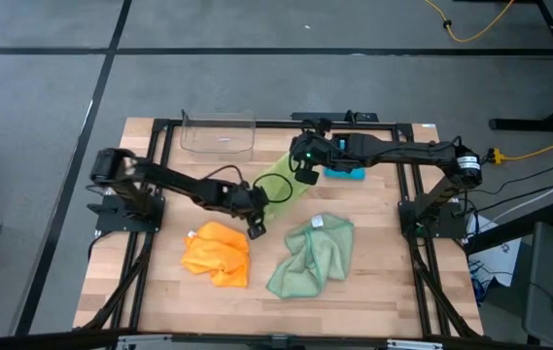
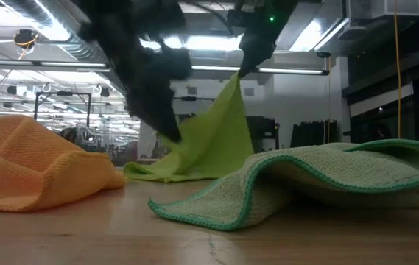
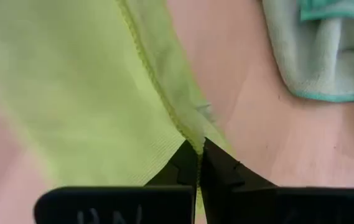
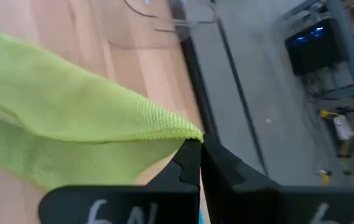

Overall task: Fold microfiber towels
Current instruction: Fold the light green towel

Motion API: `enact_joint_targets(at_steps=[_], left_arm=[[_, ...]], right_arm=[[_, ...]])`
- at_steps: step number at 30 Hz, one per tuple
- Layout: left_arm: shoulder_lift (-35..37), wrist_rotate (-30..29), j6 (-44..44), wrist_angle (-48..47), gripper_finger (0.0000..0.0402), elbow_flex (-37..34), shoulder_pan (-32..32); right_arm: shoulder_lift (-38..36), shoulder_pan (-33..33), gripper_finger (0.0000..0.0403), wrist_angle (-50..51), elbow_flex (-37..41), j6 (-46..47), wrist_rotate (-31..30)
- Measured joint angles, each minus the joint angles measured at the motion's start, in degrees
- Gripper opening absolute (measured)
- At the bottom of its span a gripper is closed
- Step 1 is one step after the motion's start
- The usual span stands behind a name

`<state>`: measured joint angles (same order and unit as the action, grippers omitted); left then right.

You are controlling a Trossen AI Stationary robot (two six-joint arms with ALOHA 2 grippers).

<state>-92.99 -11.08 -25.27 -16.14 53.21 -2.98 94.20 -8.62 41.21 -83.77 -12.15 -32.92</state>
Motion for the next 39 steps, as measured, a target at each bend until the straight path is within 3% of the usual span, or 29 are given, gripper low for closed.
enact_joint_targets(at_steps=[5, 13, 22, 29, 39], left_arm=[[12.15, -7.84, 1.03, -9.06, 0.0, 0.0, -0.08], [27.27, -13.94, 6.83, -18.18, 0.0, 5.93, 2.17], [28.53, -14.17, 10.5, -28.66, 0.0, 16.64, 2.64], [28.39, -8.07, 7.39, -35.59, 0.0, 17.18, 0.81], [28.66, -0.36, 7.62, -36.3, 0.0, 17.19, -6.08]], right_arm=[[-3.33, -0.02, 0.0006, -2.93, 0.0, -0.48, -1.1], [-8.67, -0.11, 0.0006, -10.5, -0.04, -3.51, -0.82], [-12.41, -0.1, 0.0006, -9.56, -0.04, -4.31, -0.01], [-13.73, 1.63, 0.0006, -3.56, -0.07, -3.11, 3.5], [-16.54, 8.64, 0.0006, 5.24, -0.07, 1.61, 4.12]])
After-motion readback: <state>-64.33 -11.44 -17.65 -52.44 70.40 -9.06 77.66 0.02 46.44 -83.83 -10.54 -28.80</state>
